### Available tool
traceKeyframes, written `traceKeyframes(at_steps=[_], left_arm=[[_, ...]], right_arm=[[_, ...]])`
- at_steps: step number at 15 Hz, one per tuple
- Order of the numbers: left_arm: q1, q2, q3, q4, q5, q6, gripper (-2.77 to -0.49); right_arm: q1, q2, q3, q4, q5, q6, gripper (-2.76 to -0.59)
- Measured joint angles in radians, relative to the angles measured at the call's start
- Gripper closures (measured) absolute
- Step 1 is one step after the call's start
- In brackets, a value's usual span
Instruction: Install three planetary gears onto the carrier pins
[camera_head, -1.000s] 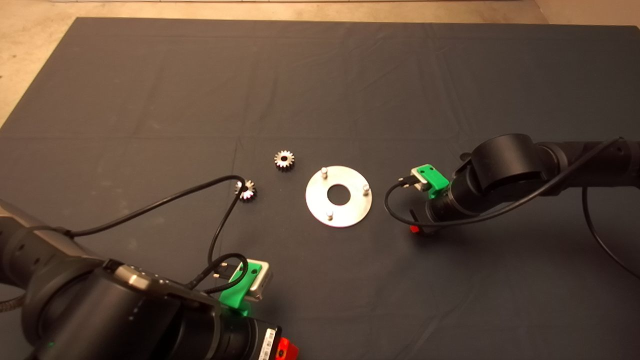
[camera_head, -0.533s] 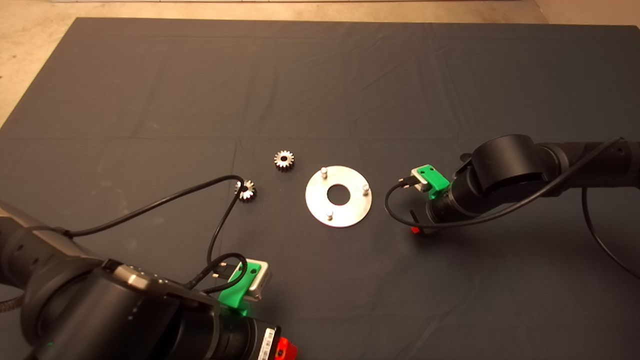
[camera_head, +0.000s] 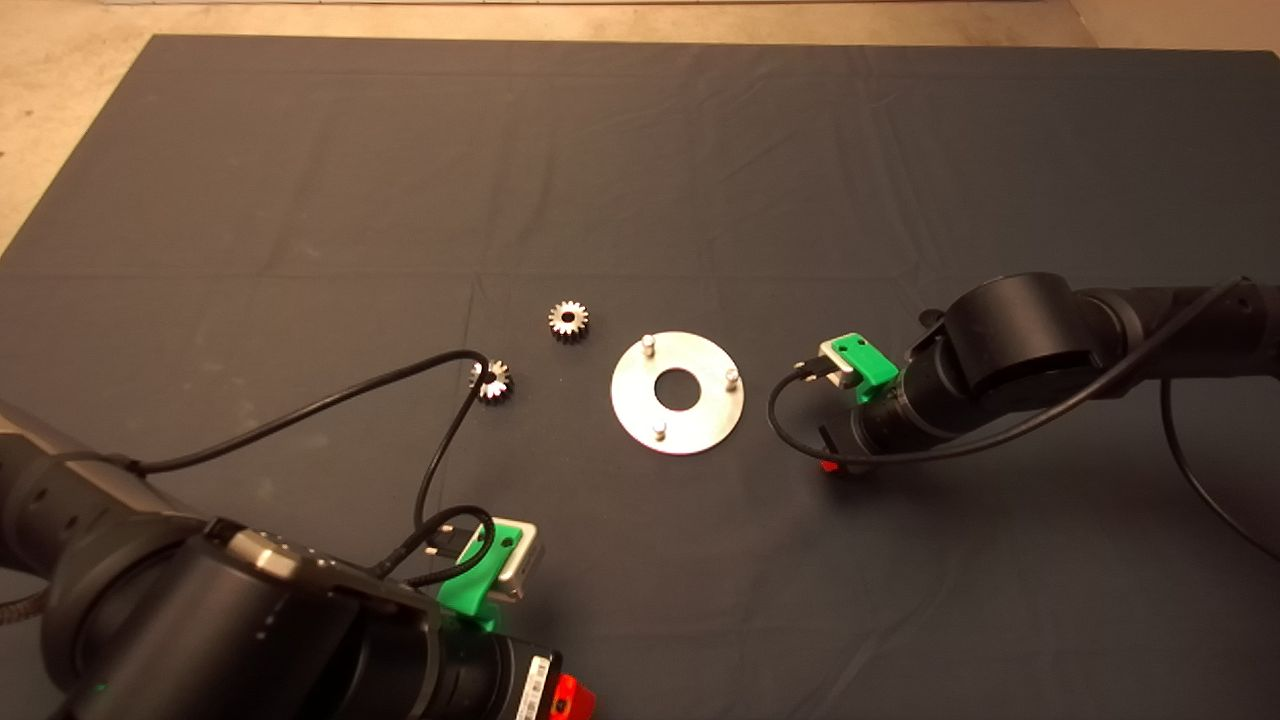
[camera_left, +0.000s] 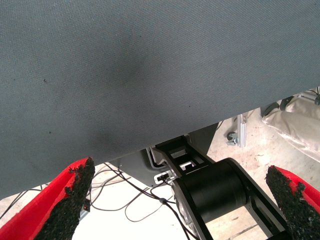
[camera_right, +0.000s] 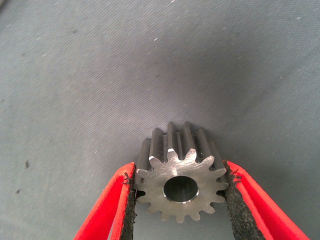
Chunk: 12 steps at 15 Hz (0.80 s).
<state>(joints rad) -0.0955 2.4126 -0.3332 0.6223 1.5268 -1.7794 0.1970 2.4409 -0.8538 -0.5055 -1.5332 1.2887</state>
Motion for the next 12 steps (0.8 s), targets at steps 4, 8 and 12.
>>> traceKeyframes(at_steps=[4, 8, 12], left_arm=[[0.0, 0.0, 0.0, 0.003, 0.0, 0.0, -2.48], [0.0, 0.0, 0.0, 0.006, 0.0, 0.0, -2.48], [-0.003, 0.0, 0.0, 0.015, 0.0, 0.0, -2.48]], right_arm=[[0.0, 0.006, 0.028, 0.001, -0.001, 0.008, -1.04], [0.04, 0.075, 0.036, 0.008, -0.002, 0.018, -1.04], [0.152, 0.221, -0.041, 0.046, -0.003, 0.021, -1.04]])
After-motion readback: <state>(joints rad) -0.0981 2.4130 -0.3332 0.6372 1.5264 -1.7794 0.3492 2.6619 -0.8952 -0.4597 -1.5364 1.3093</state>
